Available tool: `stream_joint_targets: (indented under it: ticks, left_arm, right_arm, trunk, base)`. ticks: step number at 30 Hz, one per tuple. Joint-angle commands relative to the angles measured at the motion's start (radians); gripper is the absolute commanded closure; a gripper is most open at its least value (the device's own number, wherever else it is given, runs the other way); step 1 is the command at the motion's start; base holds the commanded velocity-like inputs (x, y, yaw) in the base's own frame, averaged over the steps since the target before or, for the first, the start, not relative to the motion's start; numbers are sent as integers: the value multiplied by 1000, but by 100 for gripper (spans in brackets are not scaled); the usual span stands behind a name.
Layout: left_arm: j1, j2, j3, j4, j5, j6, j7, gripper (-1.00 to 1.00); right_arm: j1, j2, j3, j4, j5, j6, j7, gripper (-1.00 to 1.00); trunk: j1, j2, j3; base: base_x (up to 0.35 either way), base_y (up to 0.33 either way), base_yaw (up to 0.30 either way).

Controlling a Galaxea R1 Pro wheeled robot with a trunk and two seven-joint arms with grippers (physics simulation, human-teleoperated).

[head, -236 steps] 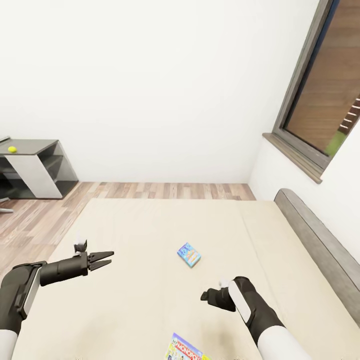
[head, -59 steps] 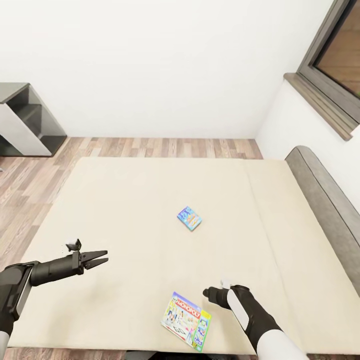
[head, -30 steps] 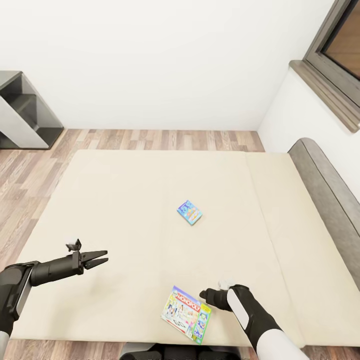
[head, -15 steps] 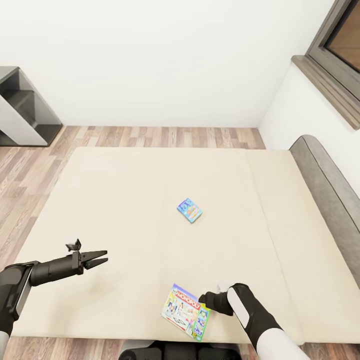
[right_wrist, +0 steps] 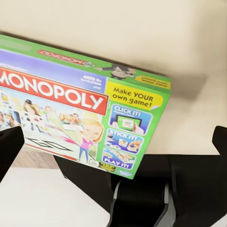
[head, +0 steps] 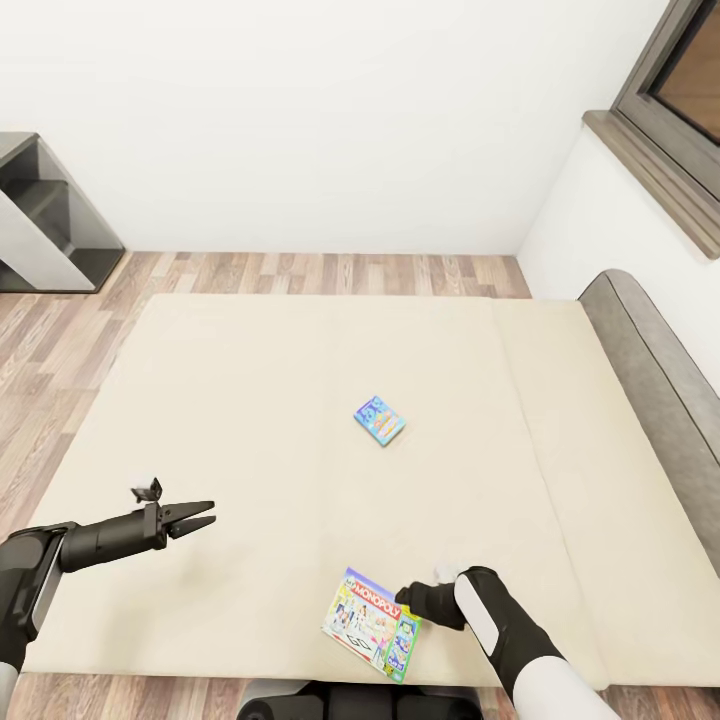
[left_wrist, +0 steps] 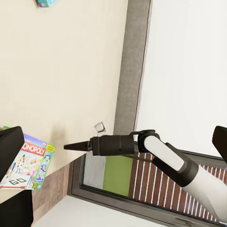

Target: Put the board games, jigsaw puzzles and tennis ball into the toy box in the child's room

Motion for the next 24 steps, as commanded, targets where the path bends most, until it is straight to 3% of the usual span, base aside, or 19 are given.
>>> stream_joint_targets:
  ticks: [1,10,24]
  left_arm:
    - [0,0,0,0,0,11,-3,-100]
    - [0,0,-1,0,-1,11,-3,-100]
    - [0,0,-2,0,-4,11,-3,-100]
  right_arm:
    - [0,0,2,-1,-2,3,-2,-100]
    - [1,-1,3,3,-2,-63,2,-100]
    - [0,-1,3,-2,-2,-79,0,-100]
  trunk:
    - [1,-2,-1]
    - [1,-2,-1]
    - [1,-2,-3]
  base:
    - [0,0,0]
    - [0,0,0]
    - [0,0,0]
